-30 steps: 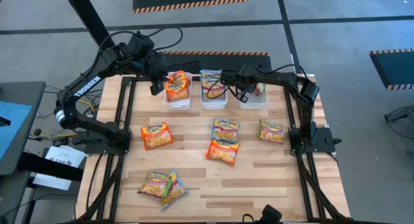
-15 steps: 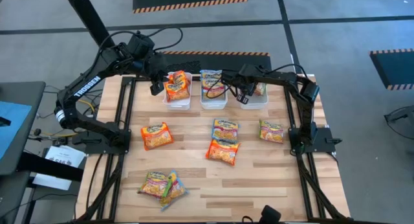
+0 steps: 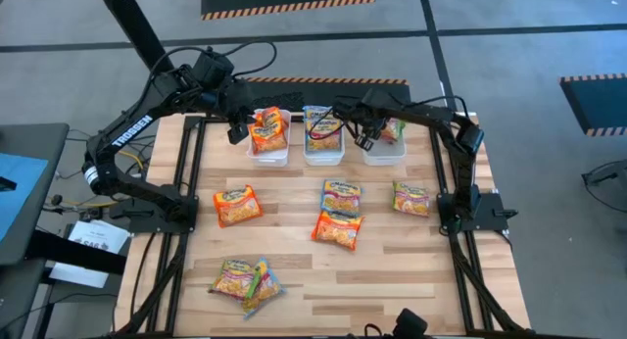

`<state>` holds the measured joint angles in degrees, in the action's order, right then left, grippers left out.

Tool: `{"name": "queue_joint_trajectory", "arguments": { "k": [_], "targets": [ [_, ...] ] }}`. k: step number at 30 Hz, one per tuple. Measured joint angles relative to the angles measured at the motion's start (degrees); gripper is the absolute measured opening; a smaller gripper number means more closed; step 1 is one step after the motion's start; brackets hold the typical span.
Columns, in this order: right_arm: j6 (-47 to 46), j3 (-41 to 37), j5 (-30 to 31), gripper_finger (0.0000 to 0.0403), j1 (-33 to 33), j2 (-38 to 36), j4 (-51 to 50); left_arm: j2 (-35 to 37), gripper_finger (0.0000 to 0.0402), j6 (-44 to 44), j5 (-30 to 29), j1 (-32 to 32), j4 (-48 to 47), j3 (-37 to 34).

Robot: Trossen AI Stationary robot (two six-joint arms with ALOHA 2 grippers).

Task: Sort Maruchan noodles
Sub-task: Put the green noodle pack into the right white bin

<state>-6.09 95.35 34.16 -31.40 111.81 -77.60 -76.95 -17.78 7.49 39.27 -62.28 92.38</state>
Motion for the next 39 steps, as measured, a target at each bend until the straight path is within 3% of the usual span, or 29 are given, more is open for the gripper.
{"name": "queue_joint_trajectory", "arguments": {
  "k": [8, 15, 23, 39],
  "targets": [
    [0.0, 0.0, -1.8, 0.0172, -0.6, 0.0, 0.0, 0.0, 0.0100, 0.0, 0.0, 0.0, -0.4, 0.0],
    [-1.7, 0.0, -7.6, 0.0170, -0.7, -1.6, -1.1, 0.0, 0.0100, 0.0, 0.0, 0.0, -1.3, 0.0],
    [-5.4, 0.0, -22.7, 0.0160, -2.2, -3.9, -2.3, 0.0, 0.0100, 0.0, -0.3, 0.0, -1.3, 0.0],
    [-2.4, -0.1, -28.4, 0.0143, -9.2, -1.8, 1.2, 0.0, 0.0100, -0.7, -0.8, 0.0, -1.4, 0.0]
  ]
}}
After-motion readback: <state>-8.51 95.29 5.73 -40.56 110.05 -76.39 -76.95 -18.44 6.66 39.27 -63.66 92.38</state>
